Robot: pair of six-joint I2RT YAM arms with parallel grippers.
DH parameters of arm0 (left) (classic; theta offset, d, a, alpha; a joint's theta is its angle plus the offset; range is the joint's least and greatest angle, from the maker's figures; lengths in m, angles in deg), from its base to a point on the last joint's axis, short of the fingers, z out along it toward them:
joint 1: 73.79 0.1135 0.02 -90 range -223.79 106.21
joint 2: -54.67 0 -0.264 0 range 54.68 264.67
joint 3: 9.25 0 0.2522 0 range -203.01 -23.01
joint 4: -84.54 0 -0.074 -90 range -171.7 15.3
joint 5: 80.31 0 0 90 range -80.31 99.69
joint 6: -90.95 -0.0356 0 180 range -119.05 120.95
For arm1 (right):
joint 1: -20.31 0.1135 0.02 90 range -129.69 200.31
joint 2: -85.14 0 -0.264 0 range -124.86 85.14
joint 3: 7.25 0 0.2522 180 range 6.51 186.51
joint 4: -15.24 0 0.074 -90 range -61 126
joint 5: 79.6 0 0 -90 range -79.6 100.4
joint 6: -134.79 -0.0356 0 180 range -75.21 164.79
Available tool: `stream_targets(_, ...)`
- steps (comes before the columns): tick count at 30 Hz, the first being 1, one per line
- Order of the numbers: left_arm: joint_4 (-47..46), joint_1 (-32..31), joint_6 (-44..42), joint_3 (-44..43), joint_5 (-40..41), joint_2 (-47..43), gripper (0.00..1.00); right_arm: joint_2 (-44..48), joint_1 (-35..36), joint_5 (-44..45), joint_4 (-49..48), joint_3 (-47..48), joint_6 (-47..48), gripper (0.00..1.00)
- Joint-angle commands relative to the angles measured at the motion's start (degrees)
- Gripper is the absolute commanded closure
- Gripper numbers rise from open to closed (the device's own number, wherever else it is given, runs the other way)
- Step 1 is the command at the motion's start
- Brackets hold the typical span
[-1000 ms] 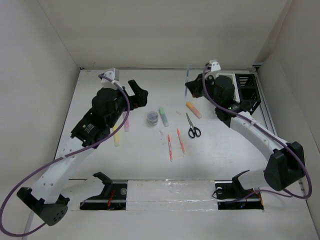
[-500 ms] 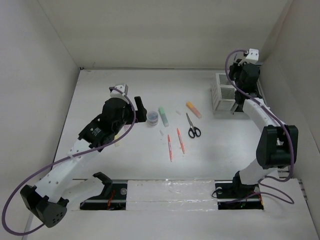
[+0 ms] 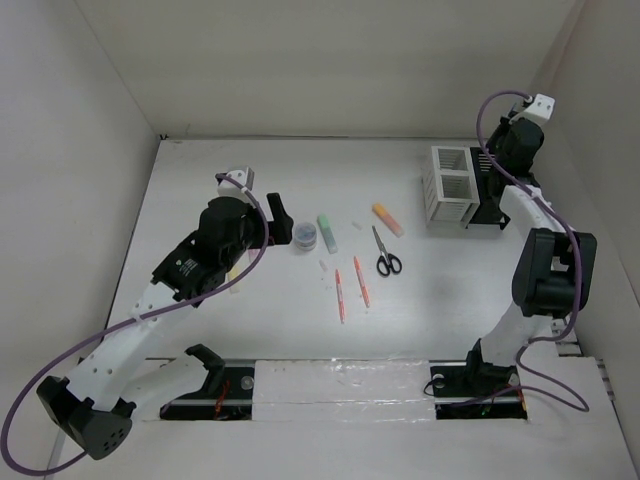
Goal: Sort the stationery into containers
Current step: Place the pen in the storage box.
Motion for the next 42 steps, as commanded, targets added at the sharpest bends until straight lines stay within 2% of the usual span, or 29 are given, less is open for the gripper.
stream_targets(1,-1.59,0.07,-0.83,0.32,-0.67,-0.04,0.0,-1.85,-1.23,2.79,-2.85,2.16,-0.58,1.0)
stream_targets(9,-1.59,0.07,-1.36,0.85,-1.98,1.89,0.0,-4.22,-4.13,3.14,-4.33,-0.91,-3.22,1.0)
stream_targets(22,-1.59,0.07,-1.36,0.85,-2.52,1.9,0.0,-6.51,-4.13,-0.55,-4.86,-2.14,-7.25,1.0)
stream_targets(26,-1.59,0.07,-1.36,0.85,-2.52,1.9,0.0,-7.04,-4.13,-1.07,1.2,0.4,-7.26,1.0)
stream_targets(33,-1.59,0.07,-1.36,0.85,-2.52,1.37,0.0,-6.51,-4.13,0.33,3.84,0.4,-7.26,0.91)
stream_targets(38,-1.59,0.07,-1.88,0.85,-2.52,1.37,0.0,-5.38,-4.13,0.33,4.37,-0.12,-7.26,0.75)
stream_targets(42,-1.59,0.07,-1.88,0.85,-2.52,1.37,0.0,-4.84,-4.13,0.33,5.5,-1.26,-7.26,0.68)
